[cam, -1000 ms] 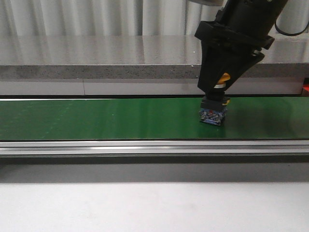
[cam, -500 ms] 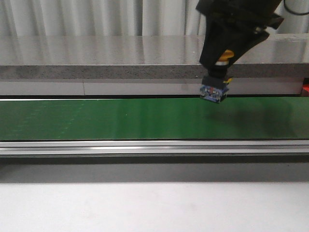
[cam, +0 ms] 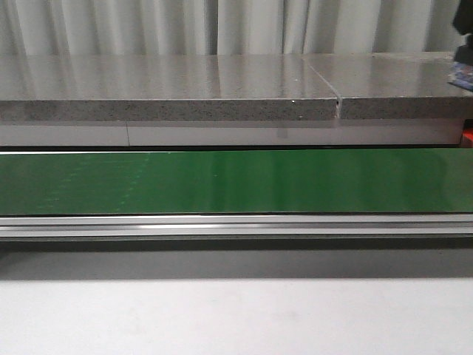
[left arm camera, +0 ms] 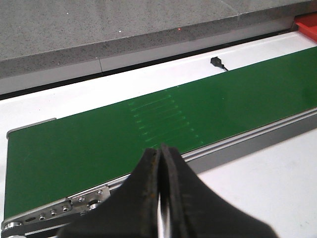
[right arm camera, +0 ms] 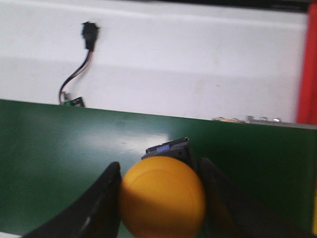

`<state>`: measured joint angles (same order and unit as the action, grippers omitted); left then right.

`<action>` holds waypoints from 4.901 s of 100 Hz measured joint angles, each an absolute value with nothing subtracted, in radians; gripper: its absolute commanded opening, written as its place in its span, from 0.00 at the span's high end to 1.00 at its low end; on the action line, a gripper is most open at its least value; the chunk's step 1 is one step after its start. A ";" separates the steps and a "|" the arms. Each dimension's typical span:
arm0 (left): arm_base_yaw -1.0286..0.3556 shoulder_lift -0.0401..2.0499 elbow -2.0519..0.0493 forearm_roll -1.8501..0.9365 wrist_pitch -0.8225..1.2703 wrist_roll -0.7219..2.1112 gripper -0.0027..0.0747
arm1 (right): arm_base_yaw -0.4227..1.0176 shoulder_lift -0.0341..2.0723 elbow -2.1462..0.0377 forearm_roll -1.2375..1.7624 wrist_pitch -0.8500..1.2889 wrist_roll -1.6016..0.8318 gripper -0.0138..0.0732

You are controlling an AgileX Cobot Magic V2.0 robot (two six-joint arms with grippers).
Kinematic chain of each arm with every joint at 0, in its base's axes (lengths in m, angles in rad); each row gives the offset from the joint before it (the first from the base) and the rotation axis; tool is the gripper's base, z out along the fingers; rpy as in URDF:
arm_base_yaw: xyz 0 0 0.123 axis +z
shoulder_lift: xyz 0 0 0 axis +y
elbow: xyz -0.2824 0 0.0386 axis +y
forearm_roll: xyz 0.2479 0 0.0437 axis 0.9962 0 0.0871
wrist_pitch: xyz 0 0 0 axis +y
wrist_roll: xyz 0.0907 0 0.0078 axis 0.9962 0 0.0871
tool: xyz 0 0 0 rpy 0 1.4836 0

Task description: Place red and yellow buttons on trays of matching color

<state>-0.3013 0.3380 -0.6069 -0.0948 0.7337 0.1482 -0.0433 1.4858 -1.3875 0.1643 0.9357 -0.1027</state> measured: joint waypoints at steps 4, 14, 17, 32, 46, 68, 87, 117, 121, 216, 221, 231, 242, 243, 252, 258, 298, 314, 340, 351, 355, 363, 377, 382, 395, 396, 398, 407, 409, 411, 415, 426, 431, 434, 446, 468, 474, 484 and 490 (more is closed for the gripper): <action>-0.301 0.338 -0.607 -0.095 0.734 0.148 0.99 | -0.080 1.481 -1.387 0.155 0.941 -0.085 0.88; -0.301 0.338 -0.607 -0.095 0.734 0.148 0.99 | -0.169 1.473 -1.386 0.129 0.945 -0.044 0.88; -0.301 0.338 -0.607 -0.095 0.734 0.148 0.99 | -0.200 1.473 -1.384 0.120 0.947 -0.032 0.88; -0.301 0.338 -0.607 -0.095 0.734 0.148 0.99 | -0.329 1.471 -1.353 0.083 0.947 0.023 0.88; -0.301 0.338 -0.607 -0.095 0.734 0.148 0.99 | -0.442 1.471 -1.321 0.065 0.922 0.062 0.88; -0.301 0.338 -0.607 -0.095 0.734 0.148 0.99 | -0.609 1.471 -1.259 0.061 0.838 0.106 0.88; -0.301 0.338 -0.607 -0.095 0.734 0.148 0.99 | -0.683 1.471 -1.182 0.058 0.739 0.144 0.88; -0.301 0.338 -0.607 -0.095 0.734 0.148 0.99 | -0.698 1.586 -1.097 0.086 0.598 0.150 0.88; -0.301 0.338 -0.607 -0.095 0.734 0.148 0.99 | -0.698 1.611 -1.097 0.099 0.584 0.150 0.88; -0.301 0.338 -0.607 -0.095 0.734 0.148 0.99 | -0.698 1.729 -1.097 0.142 0.487 0.152 0.28; -0.301 0.338 -0.607 -0.095 0.734 0.148 0.99 | -0.698 1.717 -1.097 0.138 0.487 0.152 0.28; -0.301 0.338 -0.607 -0.095 0.734 0.148 0.99 | -0.698 1.676 -1.097 0.123 0.487 0.152 0.28; -0.301 0.338 -0.607 -0.095 0.734 0.148 0.99 | -0.693 1.609 -1.097 0.109 0.492 0.150 0.28; -0.301 0.338 -0.607 -0.095 0.734 0.148 0.99 | -0.688 1.605 -1.097 0.109 0.494 0.148 0.28; -0.301 0.338 -0.607 -0.095 0.734 0.148 0.99 | -0.652 1.545 -1.097 0.101 0.504 0.124 0.29; -0.301 0.338 -0.607 -0.095 0.734 0.148 0.99 | -0.610 1.508 -1.097 0.100 0.513 0.101 0.33; -0.301 0.338 -0.607 -0.095 0.734 0.148 0.99 | -0.226 1.335 -1.092 0.053 0.583 0.020 0.91; -0.301 0.338 -0.607 -0.095 0.734 0.148 0.99 | -0.107 1.299 -1.082 0.043 0.601 0.019 0.92; -0.301 0.338 -0.607 -0.095 0.734 0.148 0.99 | 0.008 1.164 -0.968 0.043 0.600 0.019 0.92; -0.301 0.338 -0.607 -0.095 0.734 0.148 0.99 | 0.017 1.075 -0.881 0.042 0.586 0.017 0.92; -0.301 0.338 -0.607 -0.095 0.734 0.148 0.99 | 0.017 1.034 -0.846 0.042 0.574 0.017 0.92; -0.301 0.338 -0.607 -0.095 0.734 0.148 0.99 | 0.017 0.951 -0.785 0.040 0.557 0.020 0.92; -0.301 0.338 -0.607 -0.095 0.734 0.148 0.99 | 0.017 0.791 -0.689 0.036 0.548 0.017 0.92; -0.301 0.338 -0.607 -0.095 0.734 0.148 0.99 | 0.017 0.734 -0.660 0.034 0.548 0.017 0.92; -0.301 0.338 -0.607 -0.095 0.732 0.148 0.99 | 0.017 0.587 -0.587 0.034 0.548 0.017 0.92; -0.301 0.338 -0.607 -0.095 0.732 0.148 0.99 | 0.017 0.571 -0.583 0.034 0.548 0.017 0.92; -0.301 0.338 -0.607 -0.095 0.732 0.148 0.99 | 0.017 0.548 -0.573 0.034 0.548 0.017 0.92; -0.301 0.338 -0.607 -0.095 0.732 0.148 0.99 | 0.017 0.465 -0.530 0.034 0.550 0.017 0.92; -0.301 0.338 -0.607 -0.095 0.732 0.148 0.99 | 0.017 0.446 -0.521 0.034 0.550 0.017 0.92; -0.301 0.338 -0.607 -0.095 0.732 0.148 0.99 | 0.017 0.427 -0.513 0.034 0.552 0.017 0.92; -0.301 0.338 -0.607 -0.095 0.732 0.148 0.99 | 0.017 0.393 -0.499 0.034 0.555 0.017 0.92; -0.301 0.338 -0.607 -0.095 0.729 0.148 0.99 | 0.017 0.329 -0.480 0.032 0.566 0.017 0.92; -0.301 0.338 -0.607 -0.095 0.722 0.148 0.99 | 0.017 0.318 -0.480 0.032 0.569 0.016 0.92; -0.301 0.338 -0.607 -0.095 0.718 0.148 0.99 | 0.017 0.316 -0.480 0.032 0.569 0.016 0.92; -0.301 0.338 -0.607 -0.093 0.701 0.148 0.99 | 0.017 0.314 -0.480 0.032 0.571 0.016 0.92; -0.301 0.432 -0.609 -0.049 0.629 0.072 0.99 | 0.017 0.314 -0.479 0.032 0.573 0.016 0.92; -0.301 0.491 -0.627 0.000 0.620 0.000 0.99 | 0.017 0.314 -0.479 0.032 0.573 0.016 0.92; -0.286 0.592 -0.671 0.058 0.612 -0.079 0.99 | 0.017 0.314 -0.478 0.032 0.573 0.016 0.92; -0.269 0.659 -0.707 0.073 0.609 -0.104 0.99 | 0.017 0.314 -0.478 0.032 0.575 0.016 0.92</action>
